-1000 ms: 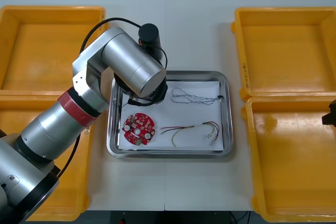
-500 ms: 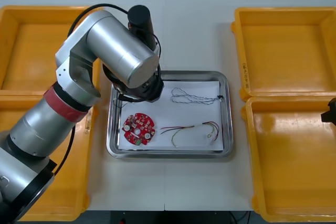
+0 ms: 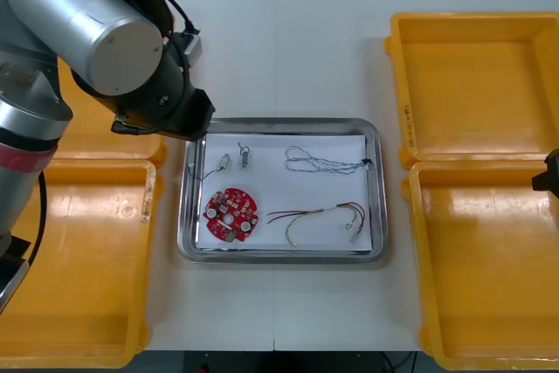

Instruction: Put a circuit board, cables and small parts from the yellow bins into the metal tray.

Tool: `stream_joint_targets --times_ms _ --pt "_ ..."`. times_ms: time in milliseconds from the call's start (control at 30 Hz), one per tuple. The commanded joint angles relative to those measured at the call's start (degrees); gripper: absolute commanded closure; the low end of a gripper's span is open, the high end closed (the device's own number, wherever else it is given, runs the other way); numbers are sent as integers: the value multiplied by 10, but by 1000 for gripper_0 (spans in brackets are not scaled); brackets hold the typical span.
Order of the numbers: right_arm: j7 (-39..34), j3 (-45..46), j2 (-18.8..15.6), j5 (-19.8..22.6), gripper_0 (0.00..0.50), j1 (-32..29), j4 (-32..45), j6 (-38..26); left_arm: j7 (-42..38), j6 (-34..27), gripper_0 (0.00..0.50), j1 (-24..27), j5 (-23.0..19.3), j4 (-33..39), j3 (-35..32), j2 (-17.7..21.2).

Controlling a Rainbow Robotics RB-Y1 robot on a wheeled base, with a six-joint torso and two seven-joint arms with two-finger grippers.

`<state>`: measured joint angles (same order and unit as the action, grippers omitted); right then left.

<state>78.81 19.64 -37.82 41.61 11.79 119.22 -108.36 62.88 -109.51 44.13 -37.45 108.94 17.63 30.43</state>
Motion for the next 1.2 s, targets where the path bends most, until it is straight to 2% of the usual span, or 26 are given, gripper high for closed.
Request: stream_joint_targets --times_ms 33,267,533,667,867,1200 --pt "15 -9 3 -7 0 20 0 4 -25 -5 0 -12 -28 34 -46 50" --pt "16 -18 3 -14 0 20 0 4 8 -5 0 -63 -39 67 -95 96" --pt "9 -21 3 -13 0 20 0 -8 39 -5 0 -132 -74 101 -171 137" --pt "8 -21 3 -13 0 20 0 -9 49 -5 0 -164 -81 121 -197 149" --pt "8 -21 3 -13 0 20 0 -9 66 -5 0 -217 -113 142 -247 167" --pt "8 -21 3 -13 0 20 0 -9 145 -5 0 -299 -126 167 -322 179"
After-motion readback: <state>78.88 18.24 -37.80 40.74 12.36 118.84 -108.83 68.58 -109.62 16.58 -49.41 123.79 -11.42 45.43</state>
